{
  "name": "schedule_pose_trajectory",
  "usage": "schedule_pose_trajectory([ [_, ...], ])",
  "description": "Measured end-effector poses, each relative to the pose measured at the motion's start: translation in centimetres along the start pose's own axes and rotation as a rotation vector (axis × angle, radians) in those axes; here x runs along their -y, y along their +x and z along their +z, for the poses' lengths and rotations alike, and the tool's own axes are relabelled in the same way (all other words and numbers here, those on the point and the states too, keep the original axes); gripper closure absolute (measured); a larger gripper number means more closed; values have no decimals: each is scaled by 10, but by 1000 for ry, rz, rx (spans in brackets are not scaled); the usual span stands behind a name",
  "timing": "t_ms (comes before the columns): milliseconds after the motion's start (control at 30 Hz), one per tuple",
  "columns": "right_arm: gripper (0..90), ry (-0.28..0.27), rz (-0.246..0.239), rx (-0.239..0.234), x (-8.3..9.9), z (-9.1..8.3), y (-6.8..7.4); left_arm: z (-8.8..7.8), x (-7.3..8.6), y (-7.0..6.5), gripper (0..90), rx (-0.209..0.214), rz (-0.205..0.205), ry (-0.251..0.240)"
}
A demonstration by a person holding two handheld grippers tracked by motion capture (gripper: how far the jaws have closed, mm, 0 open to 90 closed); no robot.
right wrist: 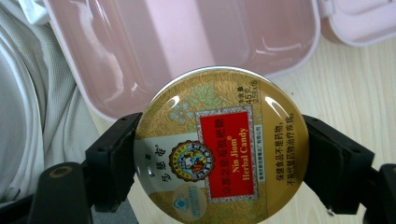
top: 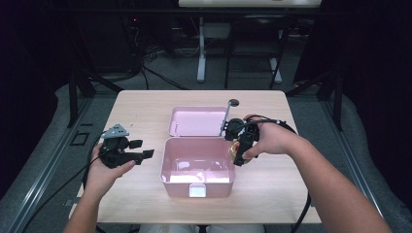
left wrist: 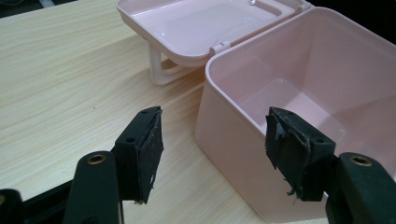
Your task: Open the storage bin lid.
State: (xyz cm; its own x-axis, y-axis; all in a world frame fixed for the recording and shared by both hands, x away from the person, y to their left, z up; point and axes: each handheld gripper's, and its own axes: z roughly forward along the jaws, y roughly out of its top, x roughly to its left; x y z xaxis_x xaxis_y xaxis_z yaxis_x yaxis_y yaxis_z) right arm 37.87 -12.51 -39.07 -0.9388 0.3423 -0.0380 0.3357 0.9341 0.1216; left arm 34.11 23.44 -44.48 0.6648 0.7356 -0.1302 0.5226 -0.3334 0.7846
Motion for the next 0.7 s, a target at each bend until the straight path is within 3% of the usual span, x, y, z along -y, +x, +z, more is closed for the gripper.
schedule_pose_trajectory([
  [700,200,3,-86,-13,-37,14,16,1,0,-1,365,5,2,8],
])
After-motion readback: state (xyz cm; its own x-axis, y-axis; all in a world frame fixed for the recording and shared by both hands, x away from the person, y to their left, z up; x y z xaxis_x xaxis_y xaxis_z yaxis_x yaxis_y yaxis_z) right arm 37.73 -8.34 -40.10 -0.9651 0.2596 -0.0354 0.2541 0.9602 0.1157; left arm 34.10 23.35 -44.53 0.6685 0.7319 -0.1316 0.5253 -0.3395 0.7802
